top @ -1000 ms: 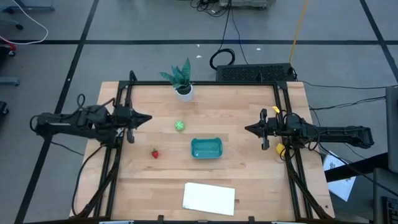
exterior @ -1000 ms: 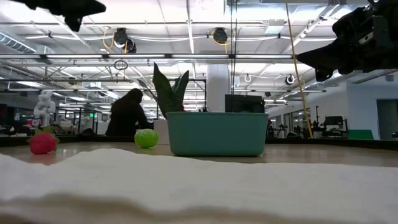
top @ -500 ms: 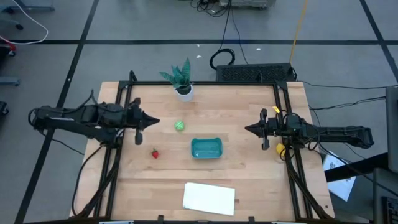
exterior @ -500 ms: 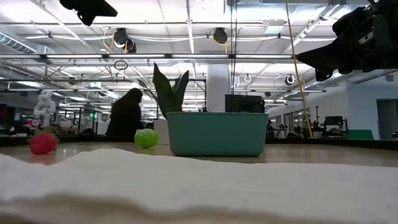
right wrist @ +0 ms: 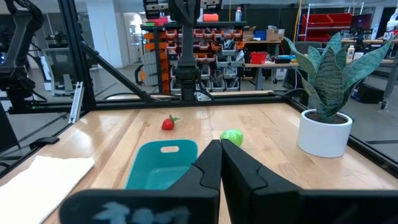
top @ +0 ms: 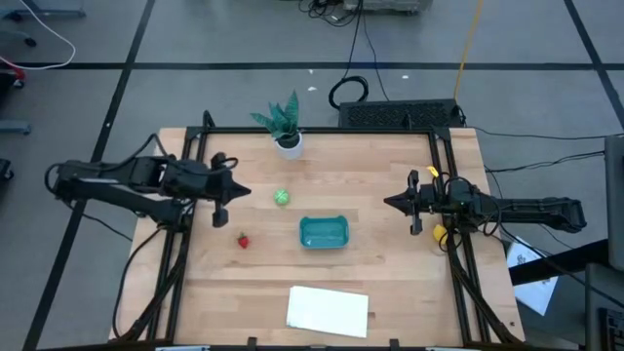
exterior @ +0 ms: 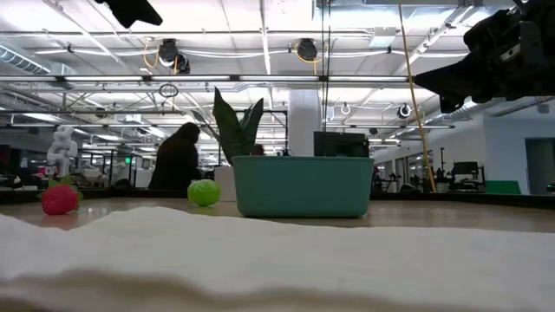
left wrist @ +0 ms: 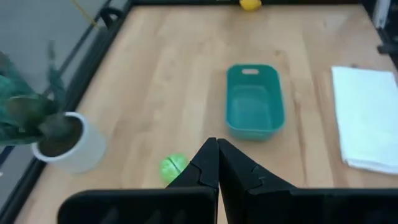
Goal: Pick and placing Produce into tupperware
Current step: Put the red strawberry into the blue container
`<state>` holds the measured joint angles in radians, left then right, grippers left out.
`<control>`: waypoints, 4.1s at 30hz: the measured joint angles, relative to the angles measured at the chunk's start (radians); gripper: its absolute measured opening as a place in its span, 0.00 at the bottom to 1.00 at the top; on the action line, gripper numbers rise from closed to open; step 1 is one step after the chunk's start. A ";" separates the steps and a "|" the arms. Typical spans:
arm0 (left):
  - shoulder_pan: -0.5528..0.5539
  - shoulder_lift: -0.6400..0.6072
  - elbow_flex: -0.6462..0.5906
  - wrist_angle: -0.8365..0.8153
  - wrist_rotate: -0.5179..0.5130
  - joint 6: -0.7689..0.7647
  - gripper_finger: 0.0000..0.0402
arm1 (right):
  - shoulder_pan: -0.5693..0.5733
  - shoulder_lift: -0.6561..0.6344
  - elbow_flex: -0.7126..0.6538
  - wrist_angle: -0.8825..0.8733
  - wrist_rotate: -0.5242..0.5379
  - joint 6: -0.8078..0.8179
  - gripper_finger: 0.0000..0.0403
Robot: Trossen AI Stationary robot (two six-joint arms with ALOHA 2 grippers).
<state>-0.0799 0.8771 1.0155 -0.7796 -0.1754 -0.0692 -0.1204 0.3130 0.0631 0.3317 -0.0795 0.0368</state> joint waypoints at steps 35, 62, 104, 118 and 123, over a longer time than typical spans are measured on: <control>0.002 0.269 0.116 -0.133 0.271 0.637 0.00 | 0.000 0.000 0.000 0.000 0.005 -0.016 0.00; 0.150 0.433 0.155 -0.202 0.375 0.824 0.00 | 0.000 0.002 0.000 0.015 0.005 -0.023 0.00; -0.029 0.432 0.056 -0.392 0.243 0.767 0.00 | 0.000 0.002 0.000 0.015 0.005 -0.023 0.00; -0.028 0.432 0.006 -0.285 0.199 0.777 0.01 | 0.000 0.002 0.000 0.015 0.005 -0.023 0.00; -0.028 0.432 0.006 -0.281 0.248 0.755 0.11 | 0.000 0.002 0.000 0.015 0.005 -0.023 0.00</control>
<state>-0.1081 1.3094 1.0214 -1.0603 0.0730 0.6856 -0.1206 0.3153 0.0631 0.3470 -0.0746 0.0139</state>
